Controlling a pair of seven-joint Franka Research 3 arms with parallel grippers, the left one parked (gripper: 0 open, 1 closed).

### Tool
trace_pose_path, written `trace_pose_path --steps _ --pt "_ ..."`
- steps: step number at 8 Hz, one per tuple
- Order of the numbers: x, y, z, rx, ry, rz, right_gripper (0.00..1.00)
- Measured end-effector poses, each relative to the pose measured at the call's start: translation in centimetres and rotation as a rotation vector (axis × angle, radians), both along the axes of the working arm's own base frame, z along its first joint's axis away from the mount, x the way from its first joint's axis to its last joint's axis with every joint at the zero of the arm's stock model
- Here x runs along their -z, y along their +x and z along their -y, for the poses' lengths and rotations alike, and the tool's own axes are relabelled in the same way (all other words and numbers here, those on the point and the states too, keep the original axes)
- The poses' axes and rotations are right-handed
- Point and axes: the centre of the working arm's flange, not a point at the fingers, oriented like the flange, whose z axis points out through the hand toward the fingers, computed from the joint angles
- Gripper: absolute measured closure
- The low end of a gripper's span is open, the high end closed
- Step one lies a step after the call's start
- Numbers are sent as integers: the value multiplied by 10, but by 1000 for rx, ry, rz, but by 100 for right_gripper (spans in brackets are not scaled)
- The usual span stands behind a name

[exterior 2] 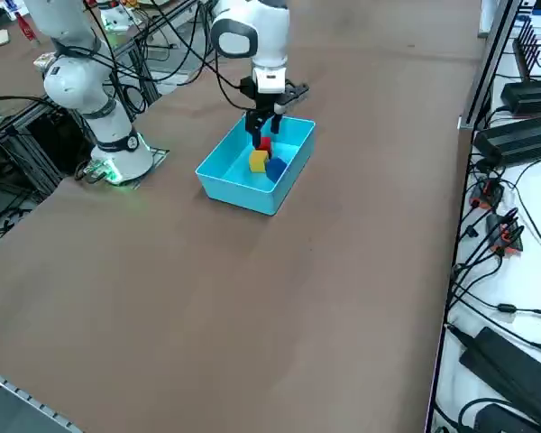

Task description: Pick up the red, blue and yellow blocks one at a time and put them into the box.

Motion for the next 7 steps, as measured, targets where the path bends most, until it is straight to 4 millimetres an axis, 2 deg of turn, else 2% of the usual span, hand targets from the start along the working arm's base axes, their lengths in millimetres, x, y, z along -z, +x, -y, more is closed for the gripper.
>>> trace_pose_path --steps 2,4,6,7 --pt "-39 16 0 4 6 31 0" --pt "-103 34 1 -3 0 18 0" --pt "-177 55 14 -34 10 43 0" --pt "-195 61 19 -66 17 60 0"
